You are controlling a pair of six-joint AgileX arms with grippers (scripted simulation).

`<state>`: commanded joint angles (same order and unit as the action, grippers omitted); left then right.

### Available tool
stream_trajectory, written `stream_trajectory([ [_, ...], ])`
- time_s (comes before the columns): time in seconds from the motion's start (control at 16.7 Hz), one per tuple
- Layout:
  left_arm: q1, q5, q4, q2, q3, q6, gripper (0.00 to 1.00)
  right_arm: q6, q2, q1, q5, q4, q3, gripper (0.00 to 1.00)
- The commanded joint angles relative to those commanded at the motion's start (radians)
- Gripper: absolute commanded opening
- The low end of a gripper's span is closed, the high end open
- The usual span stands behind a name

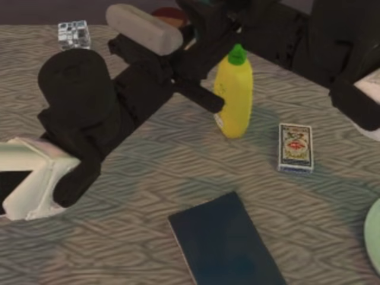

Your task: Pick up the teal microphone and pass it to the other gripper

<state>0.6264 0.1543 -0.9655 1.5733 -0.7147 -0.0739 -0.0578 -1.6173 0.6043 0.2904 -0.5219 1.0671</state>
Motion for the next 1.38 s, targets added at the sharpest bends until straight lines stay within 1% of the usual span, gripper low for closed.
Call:
stream_trajectory([
  [0.06, 0.0, 0.0, 0.0, 0.0, 0.0, 0.0, 0.0, 0.0, 0.0, 0.0, 0.0, 0.0, 0.0, 0.0],
  [0.84, 0.0, 0.0, 0.0, 0.0, 0.0, 0.0, 0.98, 0.0, 0.0, 0.0, 0.0, 0.0, 0.0, 0.0],
  [0.9, 0.0, 0.0, 0.0, 0.0, 0.0, 0.0, 1.0, 0.0, 0.0, 0.0, 0.0, 0.0, 0.0, 0.0],
  [1.32, 0.0, 0.0, 0.0, 0.0, 0.0, 0.0, 1.0, 0.0, 0.0, 0.0, 0.0, 0.0, 0.0, 0.0],
  [1.38, -0.011, -0.018, 0.0, 0.01, 0.008, 0.013, 1.0, -0.006, 0.008, -0.003, -0.01, -0.001, 0.008, 0.0],
])
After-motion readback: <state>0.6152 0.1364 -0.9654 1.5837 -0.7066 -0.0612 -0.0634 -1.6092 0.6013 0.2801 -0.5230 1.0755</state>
